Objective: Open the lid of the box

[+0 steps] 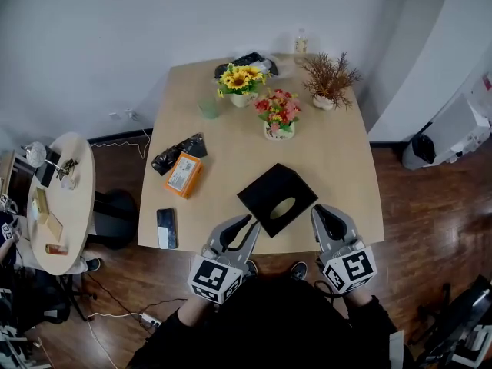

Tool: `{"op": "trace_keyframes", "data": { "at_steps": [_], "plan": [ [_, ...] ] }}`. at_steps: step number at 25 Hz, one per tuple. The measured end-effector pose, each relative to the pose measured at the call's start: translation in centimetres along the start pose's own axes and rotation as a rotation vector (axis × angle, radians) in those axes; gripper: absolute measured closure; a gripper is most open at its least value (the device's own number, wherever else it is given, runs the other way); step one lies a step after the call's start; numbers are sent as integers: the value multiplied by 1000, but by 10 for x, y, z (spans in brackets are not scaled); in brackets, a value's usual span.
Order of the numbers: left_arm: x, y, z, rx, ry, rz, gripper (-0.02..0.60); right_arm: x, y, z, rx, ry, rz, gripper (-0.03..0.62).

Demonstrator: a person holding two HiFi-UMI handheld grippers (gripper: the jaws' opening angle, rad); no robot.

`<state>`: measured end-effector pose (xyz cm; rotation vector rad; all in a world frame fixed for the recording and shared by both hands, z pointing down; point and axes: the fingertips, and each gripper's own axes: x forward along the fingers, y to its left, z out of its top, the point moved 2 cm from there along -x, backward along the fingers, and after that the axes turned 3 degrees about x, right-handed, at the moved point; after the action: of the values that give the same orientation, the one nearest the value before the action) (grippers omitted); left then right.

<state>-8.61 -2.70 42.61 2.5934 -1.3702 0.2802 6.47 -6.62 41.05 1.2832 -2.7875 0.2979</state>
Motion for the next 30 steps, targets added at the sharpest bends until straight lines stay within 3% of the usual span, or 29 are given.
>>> {"op": "trace_keyframes", "data": {
  "at_steps": [4,7,13,30],
  "plan": [
    [-5,-15,20,77,-80,-5,528,-6,8,16,-60,-36,20,576],
    [-7,-14,28,85,-129,6,529,-8,11,25,-80,-58,30,576],
    [-9,-6,14,67,-87,29,529,-2,13,13,-118,-12,67,577],
    [-5,-7,6,73,-55,15,529,-8,14,19,-120,-57,42,577]
  ]
}}
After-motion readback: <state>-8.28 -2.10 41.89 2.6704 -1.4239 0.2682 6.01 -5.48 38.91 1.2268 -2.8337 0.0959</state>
